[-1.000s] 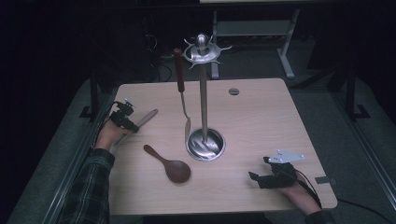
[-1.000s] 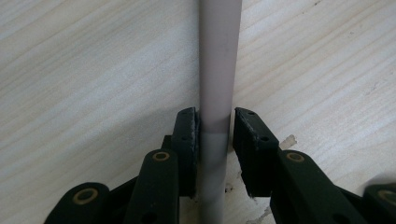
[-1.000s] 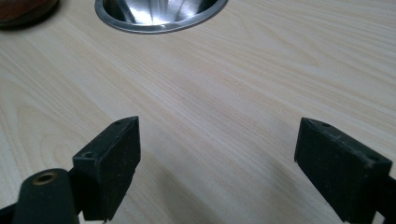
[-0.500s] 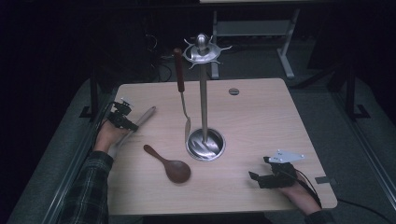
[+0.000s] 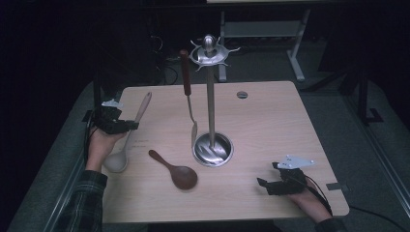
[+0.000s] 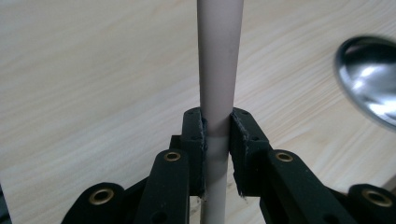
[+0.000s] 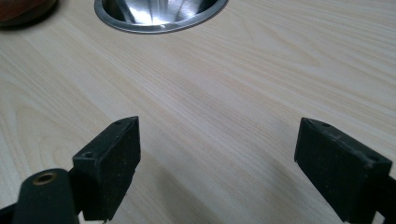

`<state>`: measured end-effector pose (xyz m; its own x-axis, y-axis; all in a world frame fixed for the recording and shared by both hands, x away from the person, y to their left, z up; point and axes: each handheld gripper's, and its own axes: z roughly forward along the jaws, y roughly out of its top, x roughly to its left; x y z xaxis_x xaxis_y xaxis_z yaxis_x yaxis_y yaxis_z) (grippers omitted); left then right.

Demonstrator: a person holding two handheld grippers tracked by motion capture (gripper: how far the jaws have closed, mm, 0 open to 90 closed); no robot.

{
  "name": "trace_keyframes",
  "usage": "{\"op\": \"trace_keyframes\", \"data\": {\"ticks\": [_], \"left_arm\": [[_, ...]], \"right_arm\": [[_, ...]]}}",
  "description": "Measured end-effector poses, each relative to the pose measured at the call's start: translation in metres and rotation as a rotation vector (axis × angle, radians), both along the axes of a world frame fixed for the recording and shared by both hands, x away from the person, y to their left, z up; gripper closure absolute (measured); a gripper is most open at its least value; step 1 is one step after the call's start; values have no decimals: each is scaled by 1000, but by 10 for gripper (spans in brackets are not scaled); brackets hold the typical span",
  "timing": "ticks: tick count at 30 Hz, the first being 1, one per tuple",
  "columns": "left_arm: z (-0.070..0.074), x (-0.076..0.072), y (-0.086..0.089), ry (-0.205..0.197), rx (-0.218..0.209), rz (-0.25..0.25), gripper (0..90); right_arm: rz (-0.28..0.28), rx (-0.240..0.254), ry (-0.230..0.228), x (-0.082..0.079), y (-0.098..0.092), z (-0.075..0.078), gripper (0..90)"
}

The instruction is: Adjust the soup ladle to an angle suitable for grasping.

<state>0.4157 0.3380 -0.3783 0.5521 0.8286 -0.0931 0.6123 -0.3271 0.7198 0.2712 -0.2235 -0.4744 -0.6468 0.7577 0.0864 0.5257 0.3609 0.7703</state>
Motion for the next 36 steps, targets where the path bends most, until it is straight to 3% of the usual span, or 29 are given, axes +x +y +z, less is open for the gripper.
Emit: {"op": "trace_keyframes", "data": {"ticks": [6, 9, 15, 22, 36], "left_arm": [[14, -25, 2, -114, -42, -11, 767], [20, -38, 2, -176, -87, -11, 767], [27, -53, -2, -238, -125, -25, 767], [30, -68, -9, -280, -150, -49, 767], [43, -89, -34, -318, -192, -121, 767]], "right_arm": [[1, -1, 2, 0, 0, 0, 139], [2, 10, 16, 1, 0, 0, 135], [-1, 17, 27, 2, 2, 10, 122], [6, 22, 58, 6, 9, 17, 137], [41, 52, 27, 15, 20, 30, 161]]}}
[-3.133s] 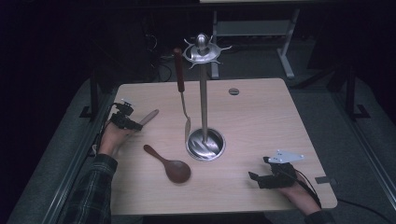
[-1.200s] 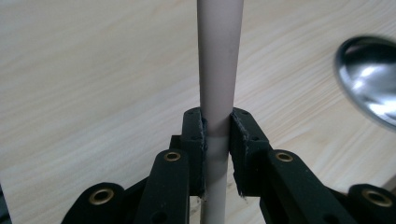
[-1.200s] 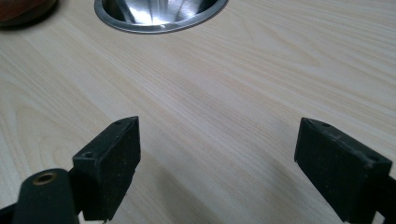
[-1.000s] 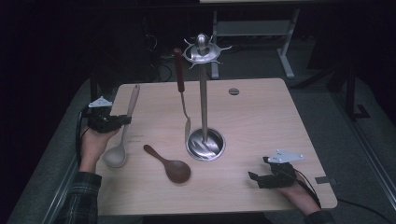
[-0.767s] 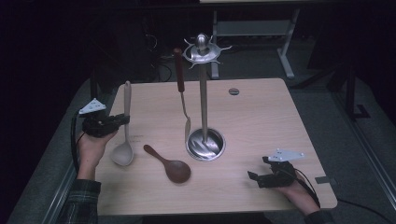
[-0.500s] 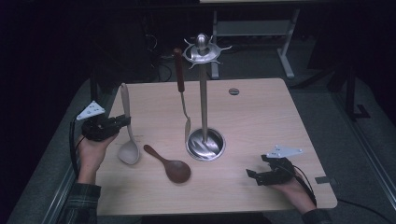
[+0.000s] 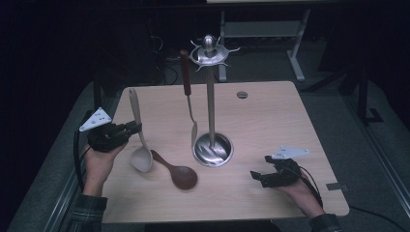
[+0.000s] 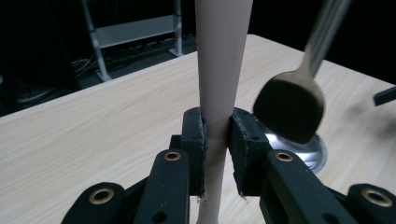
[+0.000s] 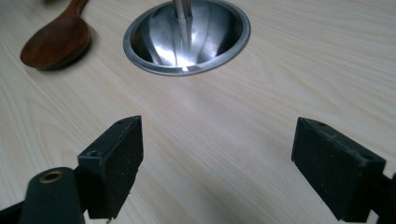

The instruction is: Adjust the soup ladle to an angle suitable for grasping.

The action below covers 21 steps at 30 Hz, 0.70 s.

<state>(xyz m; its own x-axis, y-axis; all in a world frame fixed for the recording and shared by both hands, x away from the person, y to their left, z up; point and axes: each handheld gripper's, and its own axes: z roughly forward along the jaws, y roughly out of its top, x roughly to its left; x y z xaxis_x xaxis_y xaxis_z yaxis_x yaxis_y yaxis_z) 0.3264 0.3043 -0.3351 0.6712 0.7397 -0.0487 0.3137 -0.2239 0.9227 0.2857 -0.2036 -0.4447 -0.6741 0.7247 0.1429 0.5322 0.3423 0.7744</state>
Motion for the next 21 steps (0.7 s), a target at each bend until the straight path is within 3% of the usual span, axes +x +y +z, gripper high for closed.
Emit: {"op": "trace_keyframes", "data": {"ticks": [13, 21], "left_arm": [[19, -20, -31, -35, -71, -106, 767], [20, -26, -49, -39, -73, -150, 767]], "right_arm": [[27, 21, -42, 7, 9, 20, 177], [37, 56, -69, 15, 16, 41, 215]]}}
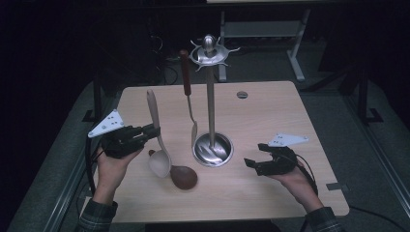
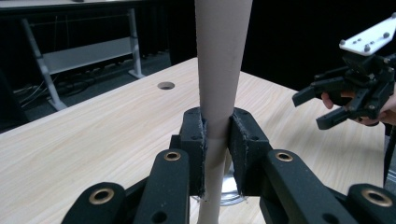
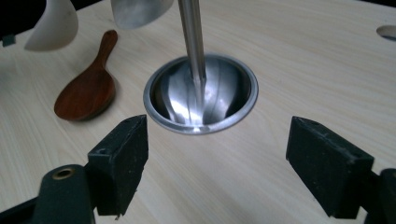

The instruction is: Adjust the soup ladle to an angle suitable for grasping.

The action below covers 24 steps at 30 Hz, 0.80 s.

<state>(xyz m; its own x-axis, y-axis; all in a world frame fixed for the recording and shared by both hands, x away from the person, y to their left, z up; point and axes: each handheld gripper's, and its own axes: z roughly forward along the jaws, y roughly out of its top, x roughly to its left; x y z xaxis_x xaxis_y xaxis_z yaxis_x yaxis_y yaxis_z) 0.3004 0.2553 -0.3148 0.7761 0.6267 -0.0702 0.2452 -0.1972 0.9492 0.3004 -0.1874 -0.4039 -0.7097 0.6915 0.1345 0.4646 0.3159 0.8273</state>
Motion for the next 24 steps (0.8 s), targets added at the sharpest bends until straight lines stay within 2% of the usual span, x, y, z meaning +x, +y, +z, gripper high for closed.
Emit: {"op": "trace_keyframes", "data": {"ticks": [7, 17, 24], "left_arm": [[1, -5, -14, 12, -8, -23, 767], [2, -14, -43, 12, -3, -97, 767], [0, -18, -64, 19, 0, -135, 767]], "right_arm": [[10, 30, 0, 3, 7, 14, 267], [51, 68, -23, 3, 18, 35, 361], [80, 115, -28, 5, 28, 51, 425]]}}
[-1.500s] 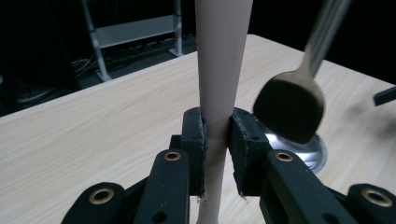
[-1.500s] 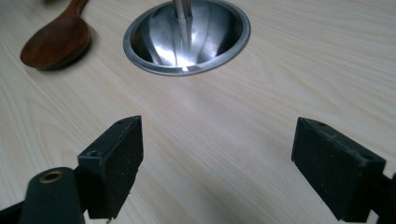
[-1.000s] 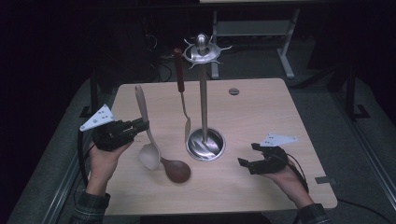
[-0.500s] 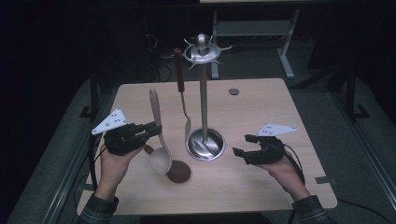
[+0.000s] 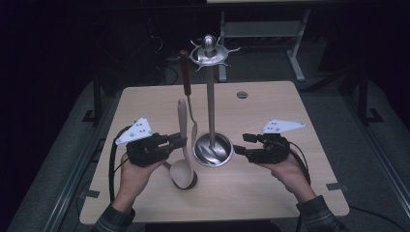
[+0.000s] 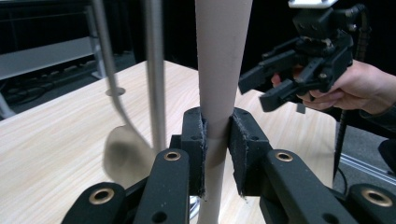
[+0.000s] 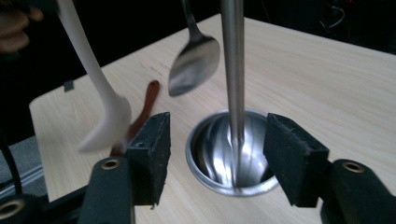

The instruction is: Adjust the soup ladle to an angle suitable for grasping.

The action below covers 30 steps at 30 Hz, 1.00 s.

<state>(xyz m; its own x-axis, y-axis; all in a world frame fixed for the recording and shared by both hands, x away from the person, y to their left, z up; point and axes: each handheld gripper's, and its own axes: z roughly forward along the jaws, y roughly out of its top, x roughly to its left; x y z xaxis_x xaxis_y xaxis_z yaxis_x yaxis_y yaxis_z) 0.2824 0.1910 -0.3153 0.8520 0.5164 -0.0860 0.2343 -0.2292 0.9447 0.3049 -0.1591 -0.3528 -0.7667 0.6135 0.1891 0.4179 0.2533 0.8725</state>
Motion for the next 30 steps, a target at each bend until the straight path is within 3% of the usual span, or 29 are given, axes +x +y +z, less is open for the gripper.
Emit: {"op": "trace_keyframes", "data": {"ticks": [8, 18, 30], "left_arm": [[-5, 0, -21, 17, 11, -14, 767], [-8, 6, -44, 21, 25, 31, 767], [-11, -1, -53, 13, 23, 1, 766]], "right_arm": [[30, 46, -35, 1, 8, 19, 443], [98, 132, -82, -3, 26, 43, 491], [174, 202, -93, -1, 54, 51, 518]]}}
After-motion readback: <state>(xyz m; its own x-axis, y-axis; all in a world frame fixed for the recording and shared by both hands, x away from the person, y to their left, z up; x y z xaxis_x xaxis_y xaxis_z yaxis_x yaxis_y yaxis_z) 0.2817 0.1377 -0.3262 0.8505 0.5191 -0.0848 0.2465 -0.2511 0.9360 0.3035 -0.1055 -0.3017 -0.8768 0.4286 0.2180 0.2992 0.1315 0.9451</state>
